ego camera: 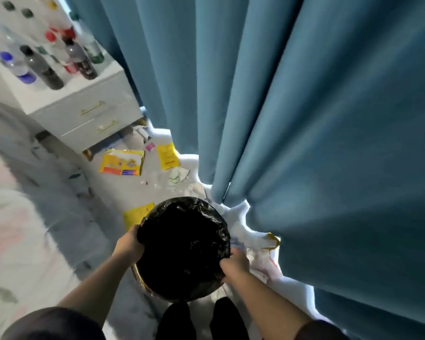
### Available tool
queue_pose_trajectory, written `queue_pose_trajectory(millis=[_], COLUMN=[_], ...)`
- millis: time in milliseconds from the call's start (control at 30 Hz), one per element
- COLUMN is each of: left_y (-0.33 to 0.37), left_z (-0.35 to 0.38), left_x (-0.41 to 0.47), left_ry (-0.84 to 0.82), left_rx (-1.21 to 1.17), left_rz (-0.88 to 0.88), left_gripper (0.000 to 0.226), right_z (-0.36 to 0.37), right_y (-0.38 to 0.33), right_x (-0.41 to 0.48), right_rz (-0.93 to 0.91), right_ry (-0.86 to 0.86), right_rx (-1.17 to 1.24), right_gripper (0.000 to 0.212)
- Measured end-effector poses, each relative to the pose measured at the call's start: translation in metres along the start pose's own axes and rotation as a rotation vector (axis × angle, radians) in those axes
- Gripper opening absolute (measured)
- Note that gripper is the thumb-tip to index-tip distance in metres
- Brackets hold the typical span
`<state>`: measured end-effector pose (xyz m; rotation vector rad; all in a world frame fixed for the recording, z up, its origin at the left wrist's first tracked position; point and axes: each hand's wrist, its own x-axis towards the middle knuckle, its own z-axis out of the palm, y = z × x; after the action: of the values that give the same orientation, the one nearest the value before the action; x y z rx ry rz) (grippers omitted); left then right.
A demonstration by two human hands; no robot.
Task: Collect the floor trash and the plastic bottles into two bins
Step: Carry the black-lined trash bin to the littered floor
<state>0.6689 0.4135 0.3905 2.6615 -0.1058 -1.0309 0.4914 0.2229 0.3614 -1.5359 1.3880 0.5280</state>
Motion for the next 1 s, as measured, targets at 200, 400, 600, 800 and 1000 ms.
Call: queue_pose_trajectory(millis=[200, 400, 600, 800, 1000], left_y=[-0.077, -0.142, -0.181, -0.197, -0.207], left_z=[0.034, 0.09, 0.139, 0.166, 0.185], left_x=[0.037, 0.087, 0.151, 0.193, 0.205], left_ry=[0.029, -0.041, -0.072, -0.022, -0.001], left_rx=[-0.11, -0.161, -0.179, -0.228, -0.26], left_rz=[-0.236, -0.339, -0.358, -0.42, -0.422], left_gripper=[0.047, 0.042, 0.042, 0.044, 0.049], right_z=[0.074, 0.148, 0.206, 0.226, 0.233], right_y=[0.002, 0.028, 0.049, 0.036, 0.038], right_x=[0.045, 0.103, 0.176, 0.198, 0.216], right_rz=[0.003, 0.057, 0.038, -0.073, -0.159], right_ry=[-0.117, -0.176, -0.125, -0.089, -0.052], right_rx=[-0.065, -0.171, -0.272, -0.35, -0.458], right_gripper=[0.029, 0.055, 0.019, 0.019, 0.017])
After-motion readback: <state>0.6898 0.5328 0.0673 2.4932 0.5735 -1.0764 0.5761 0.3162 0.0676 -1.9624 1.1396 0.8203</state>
